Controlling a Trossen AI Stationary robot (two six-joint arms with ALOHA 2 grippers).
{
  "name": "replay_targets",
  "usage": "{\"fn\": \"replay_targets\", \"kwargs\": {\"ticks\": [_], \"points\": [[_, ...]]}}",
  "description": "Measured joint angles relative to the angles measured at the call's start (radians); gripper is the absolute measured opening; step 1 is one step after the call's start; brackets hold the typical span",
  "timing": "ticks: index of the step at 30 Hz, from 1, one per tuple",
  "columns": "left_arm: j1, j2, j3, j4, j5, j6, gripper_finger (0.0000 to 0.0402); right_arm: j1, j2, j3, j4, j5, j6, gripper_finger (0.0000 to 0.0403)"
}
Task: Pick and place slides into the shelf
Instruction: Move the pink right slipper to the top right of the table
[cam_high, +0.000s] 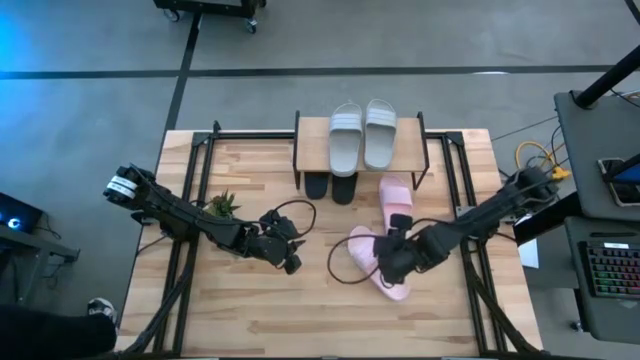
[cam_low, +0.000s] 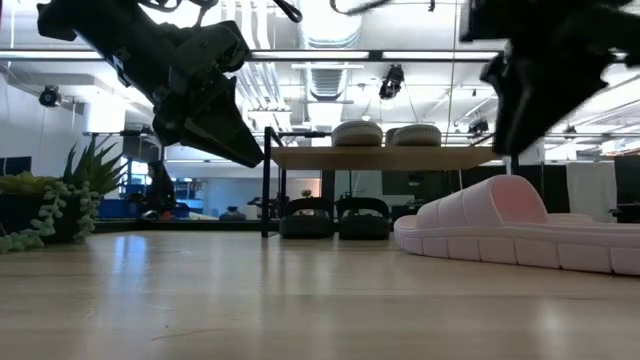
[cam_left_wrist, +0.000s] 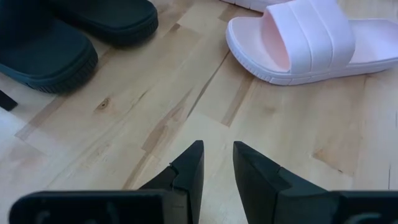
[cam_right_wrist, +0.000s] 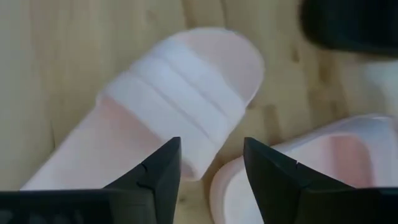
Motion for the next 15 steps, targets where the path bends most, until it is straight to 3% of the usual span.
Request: {"fn": "replay_targets", "kwargs": {"ticks": [3,8,15], "points": [[0.000,0.000,0.000,-0.001,0.001,0.000,0.0072,-0.045,-0.023,0.012,-0.008,0.021,0.066,0.0143],[0.000,0.000,0.000,-0.001,-0.003,0.001,0.0072,-0.197,-0.011,-0.030,0.006,-0.031,0.110,0.0092],[0.000,0.000,0.000,0.000,-0.006,0.000,0.0072,-0.327,0.072,-0.059,0.109,-0.055,-0.123,0.0014]]}}
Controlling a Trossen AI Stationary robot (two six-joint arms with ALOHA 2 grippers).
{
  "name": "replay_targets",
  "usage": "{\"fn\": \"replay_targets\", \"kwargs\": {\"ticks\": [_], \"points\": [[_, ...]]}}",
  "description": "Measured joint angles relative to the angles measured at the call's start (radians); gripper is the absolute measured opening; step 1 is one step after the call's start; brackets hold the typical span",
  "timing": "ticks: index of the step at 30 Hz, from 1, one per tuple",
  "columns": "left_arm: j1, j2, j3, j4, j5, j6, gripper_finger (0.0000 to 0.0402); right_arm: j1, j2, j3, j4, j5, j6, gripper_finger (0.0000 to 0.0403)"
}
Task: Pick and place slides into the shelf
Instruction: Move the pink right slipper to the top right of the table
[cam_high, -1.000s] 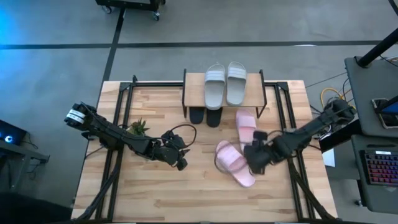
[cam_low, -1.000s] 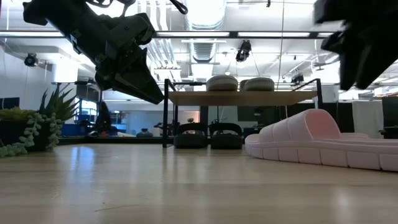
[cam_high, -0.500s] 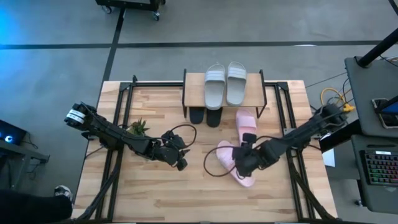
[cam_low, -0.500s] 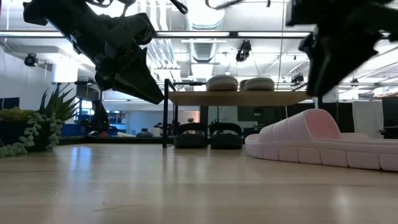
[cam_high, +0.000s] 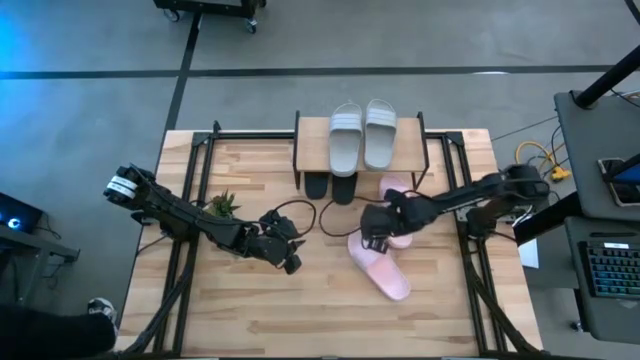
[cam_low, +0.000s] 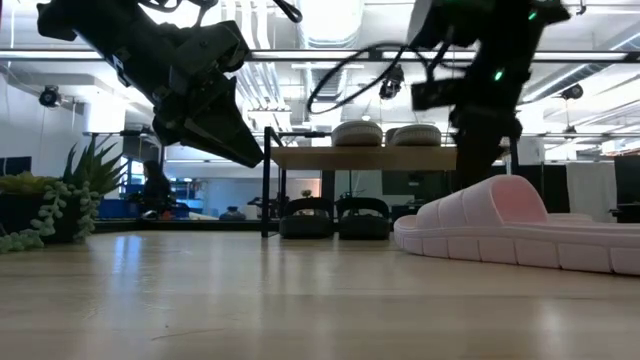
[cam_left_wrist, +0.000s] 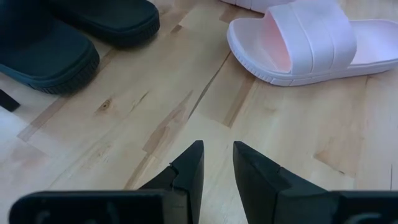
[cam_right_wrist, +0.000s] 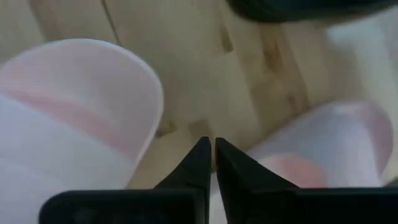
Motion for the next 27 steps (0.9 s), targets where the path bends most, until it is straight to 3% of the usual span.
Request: {"fn": "replay_targets", "kwargs": {"ticks": [3,11,27], "points": [[0.000,0.000,0.000,0.000,0.000,0.000,0.0072,-0.021,0.041,0.000,0.043,0.000,-0.078,0.0011],[0.000,0.000,0.000,0.000,0.000,0.000,0.0072,-0.088,0.150,0.000,0.038,0.014,-0.066,0.0013],[0.000,0.000,0.000,-0.001,0.000,0.000,0.0072,-0.138,0.142,-0.007,-0.117,0.118,0.002,0.0013]]}}
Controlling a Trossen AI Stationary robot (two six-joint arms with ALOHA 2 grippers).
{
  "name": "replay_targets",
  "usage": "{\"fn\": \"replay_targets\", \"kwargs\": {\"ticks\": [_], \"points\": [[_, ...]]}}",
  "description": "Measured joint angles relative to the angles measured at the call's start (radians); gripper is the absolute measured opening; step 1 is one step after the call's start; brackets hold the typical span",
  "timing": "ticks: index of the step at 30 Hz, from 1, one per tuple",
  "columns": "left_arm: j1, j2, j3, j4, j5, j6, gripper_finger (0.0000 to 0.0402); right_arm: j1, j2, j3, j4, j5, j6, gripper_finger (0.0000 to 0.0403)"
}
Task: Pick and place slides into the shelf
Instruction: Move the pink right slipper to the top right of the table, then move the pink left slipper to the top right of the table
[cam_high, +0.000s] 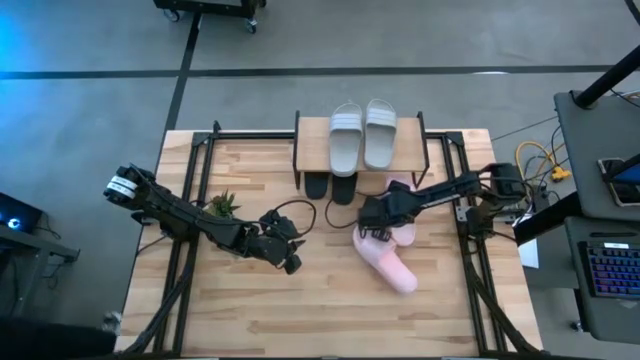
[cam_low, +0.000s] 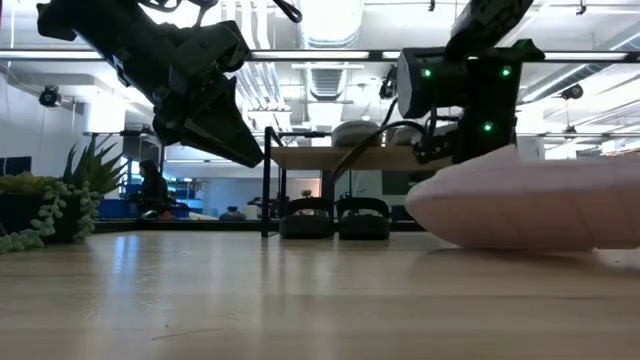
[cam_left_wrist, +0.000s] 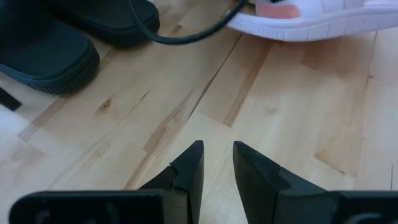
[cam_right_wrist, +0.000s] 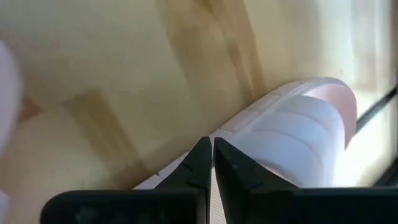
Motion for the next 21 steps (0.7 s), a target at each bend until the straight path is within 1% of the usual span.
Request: {"fn": "replay_targets", "kwargs": {"ticks": [4,7,9,11,14,17,19,21], "points": [[0.000,0.000,0.000,0.000,0.000,0.000,0.0072,-0.006,-0.001,-0.001,-0.033,0.012,0.030,0.0013],[0.000,0.000,0.000,0.000,0.000,0.000,0.0072,0.001,-0.026,0.001,-0.016,0.018,0.026,0.0013],[0.000,0.000,0.000,-0.001,0.000,0.000,0.0072,0.011,-0.052,0.009,0.001,0.001,0.028,0.0013],[0.000,0.000,0.000,-0.001,0.000,0.000,0.0072,0.027,-0.092,0.014,0.001,-0.026,0.043,0.0013],[0.000,0.000,0.000,-0.001,0.000,0.000,0.0072,0.061,-0.174,0.017,0.003,-0.033,0.067,0.0013],[0.000,0.000,0.000,-0.001,0.000,0.000,0.0072,0.119,-0.266,0.017,-0.019,-0.042,0.048,0.0013],[0.000,0.000,0.000,-0.001,0.000,0.001,0.0072,0.177,-0.331,0.017,-0.018,-0.092,0.000,0.0014],[0.000,0.000,0.000,-0.001,0.000,0.001,0.0072,0.237,-0.374,0.019,-0.015,-0.183,-0.032,0.0021]]}}
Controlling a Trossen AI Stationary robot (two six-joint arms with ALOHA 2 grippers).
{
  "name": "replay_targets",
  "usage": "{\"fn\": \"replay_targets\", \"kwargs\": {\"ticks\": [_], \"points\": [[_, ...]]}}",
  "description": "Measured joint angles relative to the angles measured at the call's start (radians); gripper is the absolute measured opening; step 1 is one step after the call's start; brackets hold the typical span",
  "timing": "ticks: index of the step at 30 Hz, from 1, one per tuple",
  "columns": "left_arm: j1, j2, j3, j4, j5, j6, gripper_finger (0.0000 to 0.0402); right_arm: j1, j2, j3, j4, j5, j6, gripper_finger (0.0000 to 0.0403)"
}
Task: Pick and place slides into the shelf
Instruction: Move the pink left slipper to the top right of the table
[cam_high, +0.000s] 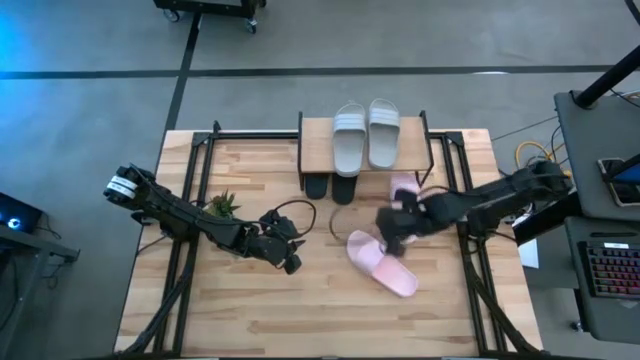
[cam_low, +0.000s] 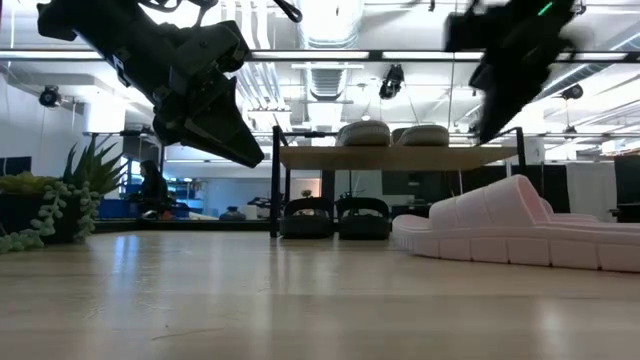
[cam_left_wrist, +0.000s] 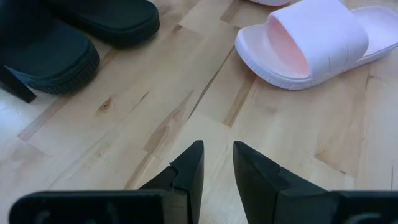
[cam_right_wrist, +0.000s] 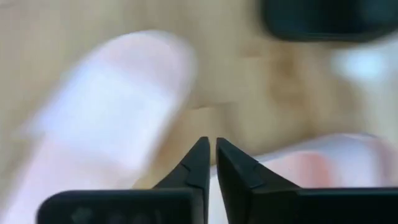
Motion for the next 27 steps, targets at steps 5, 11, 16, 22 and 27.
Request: {"fn": "replay_targets", "kwargs": {"ticks": [5,11,16,22,27], "points": [[0.000,0.000,0.000,-0.007,0.000,0.004,0.0072,0.140,0.005,0.000,-0.016,-0.069,-0.015,0.0083],[0.000,0.000,0.000,-0.019,0.000,0.004,0.0072,0.220,0.105,0.000,0.007,0.007,-0.039,0.0176],[0.000,0.000,0.000,-0.018,0.000,0.002,0.0072,0.241,0.189,0.000,0.010,0.017,-0.118,0.0220],[0.000,0.000,0.000,-0.017,0.000,0.000,0.0072,0.239,0.242,0.003,0.043,0.082,-0.131,0.0235],[0.000,0.000,0.000,-0.020,0.000,0.000,0.0072,0.238,0.260,0.013,0.119,0.103,-0.172,0.0225]]}}
